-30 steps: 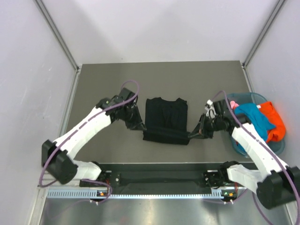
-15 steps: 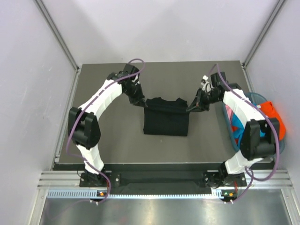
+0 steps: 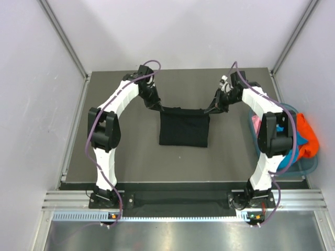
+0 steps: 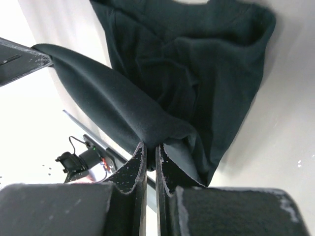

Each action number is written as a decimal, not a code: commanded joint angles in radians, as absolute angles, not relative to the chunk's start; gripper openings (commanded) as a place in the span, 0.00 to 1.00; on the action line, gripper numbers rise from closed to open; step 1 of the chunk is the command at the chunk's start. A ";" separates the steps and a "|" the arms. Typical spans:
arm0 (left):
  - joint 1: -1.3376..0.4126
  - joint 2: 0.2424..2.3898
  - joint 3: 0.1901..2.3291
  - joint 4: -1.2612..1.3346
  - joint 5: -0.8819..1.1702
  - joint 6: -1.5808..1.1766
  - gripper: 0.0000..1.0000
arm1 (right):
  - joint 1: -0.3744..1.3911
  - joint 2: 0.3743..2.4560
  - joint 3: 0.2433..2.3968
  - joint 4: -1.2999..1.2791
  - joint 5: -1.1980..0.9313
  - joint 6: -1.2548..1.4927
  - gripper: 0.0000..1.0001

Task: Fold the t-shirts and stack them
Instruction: Fold the tshirt

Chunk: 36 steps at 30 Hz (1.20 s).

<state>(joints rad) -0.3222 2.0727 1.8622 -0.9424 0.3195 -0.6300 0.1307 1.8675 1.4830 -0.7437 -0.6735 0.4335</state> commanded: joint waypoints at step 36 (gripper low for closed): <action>-0.285 2.398 2.115 -0.666 0.385 -0.703 0.00 | 0.043 2.134 1.648 -0.584 -0.687 0.472 0.00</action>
